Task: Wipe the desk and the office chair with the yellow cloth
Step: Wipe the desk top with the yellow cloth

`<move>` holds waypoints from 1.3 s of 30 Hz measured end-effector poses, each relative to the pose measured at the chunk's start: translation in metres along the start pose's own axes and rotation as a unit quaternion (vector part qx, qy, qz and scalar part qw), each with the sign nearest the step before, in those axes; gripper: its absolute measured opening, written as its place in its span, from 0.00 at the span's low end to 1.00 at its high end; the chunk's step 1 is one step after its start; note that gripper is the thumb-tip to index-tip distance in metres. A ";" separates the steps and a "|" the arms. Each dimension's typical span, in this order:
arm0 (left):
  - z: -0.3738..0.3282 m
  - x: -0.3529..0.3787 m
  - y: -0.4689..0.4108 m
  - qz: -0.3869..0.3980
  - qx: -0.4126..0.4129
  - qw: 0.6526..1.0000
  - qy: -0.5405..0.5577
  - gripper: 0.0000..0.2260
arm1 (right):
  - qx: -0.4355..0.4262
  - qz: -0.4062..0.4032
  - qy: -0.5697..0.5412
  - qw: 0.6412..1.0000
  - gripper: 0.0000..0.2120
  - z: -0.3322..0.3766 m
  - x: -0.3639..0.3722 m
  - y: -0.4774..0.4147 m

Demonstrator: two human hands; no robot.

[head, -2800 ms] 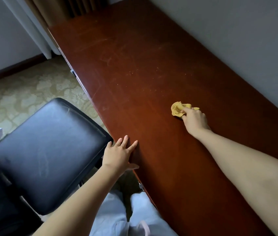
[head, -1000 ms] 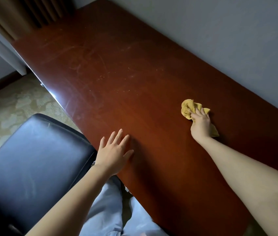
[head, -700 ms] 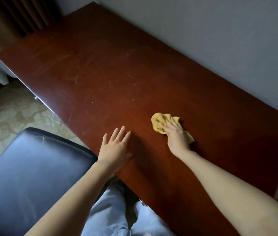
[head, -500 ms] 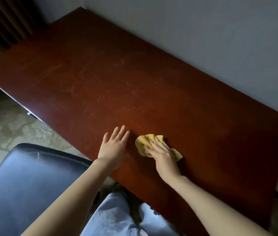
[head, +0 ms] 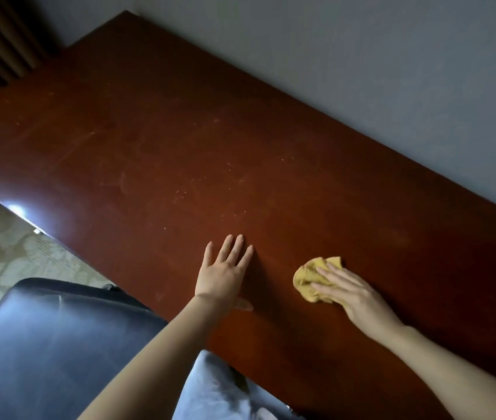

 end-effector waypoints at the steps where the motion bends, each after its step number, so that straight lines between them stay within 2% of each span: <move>1: 0.000 0.000 0.000 -0.003 -0.004 1.000 -0.002 0.53 | 0.022 0.004 -0.009 1.000 0.33 -0.016 -0.005 -0.011; 4: 0.000 0.003 0.001 -0.006 -0.017 1.000 0.001 0.54 | 0.099 0.016 -0.032 0.994 0.31 -0.058 -0.017 -0.053; 7: 0.002 0.003 0.002 -0.009 -0.028 1.000 0.003 0.53 | 0.138 0.010 -0.012 0.990 0.31 -0.077 -0.023 -0.101; 14: 0.009 0.005 0.020 -0.049 -0.086 0.994 0.050 0.48 | 0.166 0.005 0.079 0.983 0.30 -0.045 -0.004 -0.187; 21: 0.028 0.014 0.052 -0.070 -0.163 0.981 0.074 0.44 | 0.059 0.034 0.079 0.994 0.30 0.046 0.040 -0.218; 28: 0.041 0.007 0.066 -0.076 -0.216 0.971 0.062 0.47 | -0.081 0.081 0.050 0.992 0.28 0.105 0.064 -0.184; 32: 0.037 0.004 0.064 -0.064 -0.225 0.971 0.060 0.49 | -0.173 0.117 0.001 0.978 0.28 0.117 0.064 -0.141; 36: 0.026 0.007 0.056 -0.041 -0.207 0.976 0.061 0.50 | -0.235 0.117 -0.040 0.964 0.29 0.109 0.053 -0.095; 39: 0.019 0.011 0.049 -0.028 -0.191 0.979 0.060 0.50 | -0.278 0.139 -0.031 0.950 0.30 0.090 0.043 -0.068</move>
Point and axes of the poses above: each hand's wrist, its own y-axis away from the middle knuckle, its own x-axis out of the palm, z = x × y, the point moved 10 cm from there along -y, towards the middle knuckle, and after that the axes turned 7 degrees about -z, right-handed, at the moved point
